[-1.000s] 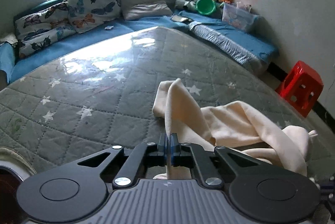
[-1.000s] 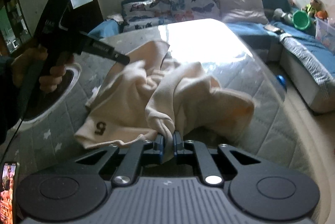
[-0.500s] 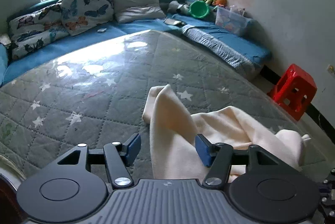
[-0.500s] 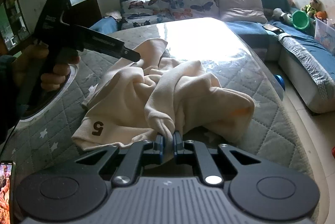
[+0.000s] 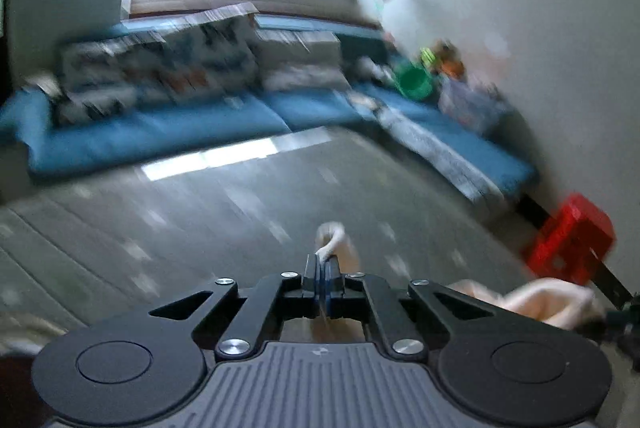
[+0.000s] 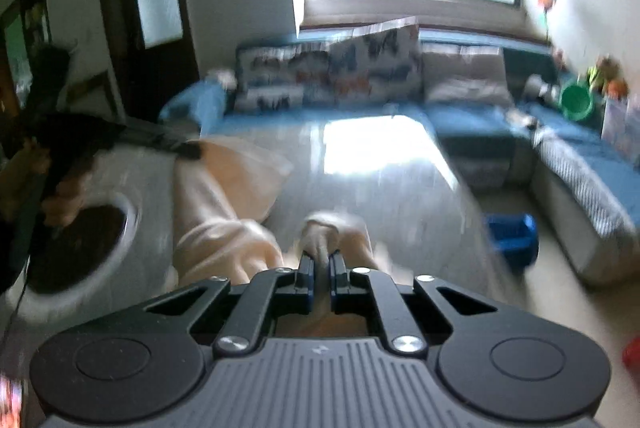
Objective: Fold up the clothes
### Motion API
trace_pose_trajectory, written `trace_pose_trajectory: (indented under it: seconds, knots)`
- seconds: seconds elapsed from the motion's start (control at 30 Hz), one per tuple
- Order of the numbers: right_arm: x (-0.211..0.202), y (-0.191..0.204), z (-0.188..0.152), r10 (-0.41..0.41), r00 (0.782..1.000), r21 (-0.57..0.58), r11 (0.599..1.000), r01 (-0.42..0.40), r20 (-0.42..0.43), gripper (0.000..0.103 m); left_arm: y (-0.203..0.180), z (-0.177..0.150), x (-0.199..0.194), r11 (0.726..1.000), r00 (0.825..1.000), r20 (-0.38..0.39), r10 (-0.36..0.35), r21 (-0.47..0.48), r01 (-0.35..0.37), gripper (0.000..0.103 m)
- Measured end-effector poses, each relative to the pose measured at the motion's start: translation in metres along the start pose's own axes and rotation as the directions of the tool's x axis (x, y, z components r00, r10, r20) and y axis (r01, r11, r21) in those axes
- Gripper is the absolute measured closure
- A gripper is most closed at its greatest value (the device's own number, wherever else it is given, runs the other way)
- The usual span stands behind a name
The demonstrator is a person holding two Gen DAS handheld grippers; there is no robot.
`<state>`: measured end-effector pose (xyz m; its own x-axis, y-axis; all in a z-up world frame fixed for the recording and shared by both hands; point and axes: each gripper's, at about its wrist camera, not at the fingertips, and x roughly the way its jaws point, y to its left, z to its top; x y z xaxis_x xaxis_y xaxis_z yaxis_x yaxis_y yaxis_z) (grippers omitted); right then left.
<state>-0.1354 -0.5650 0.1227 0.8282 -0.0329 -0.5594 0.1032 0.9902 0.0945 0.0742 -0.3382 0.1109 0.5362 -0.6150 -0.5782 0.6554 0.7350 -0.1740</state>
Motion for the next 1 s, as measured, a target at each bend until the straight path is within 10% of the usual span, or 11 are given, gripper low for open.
trace_pose_trajectory:
  seconds: [0.3, 0.5, 0.77, 1.0]
  knots:
    - [0.003, 0.012, 0.127, 0.018, 0.957, 0.009, 1.000, -0.022, 0.289, 0.097, 0.051, 0.089, -0.088, 0.983, 0.952, 0.251, 0.176, -0.090, -0.158, 0.101]
    - [-0.025, 0.026, 0.139, 0.080, 0.925, -0.025, 0.997, -0.076, 0.373, 0.097, 0.058, 0.107, -0.159, 0.981, 0.903, 0.384, 0.192, -0.070, -0.179, 0.101]
    - [-0.017, 0.034, 0.039, 0.174, 0.984, -0.011, 0.985, -0.173, 0.042, 0.097, 0.055, 0.016, -0.187, 0.964, 0.956, 0.199, 0.217, 0.113, -0.243, 0.100]
    - [0.003, 0.050, -0.069, 0.235, 0.926, 0.021, 0.971, -0.240, -0.297, 0.090, 0.072, -0.111, -0.158, 0.964, 0.959, -0.141, 0.244, 0.140, -0.224, 0.100]
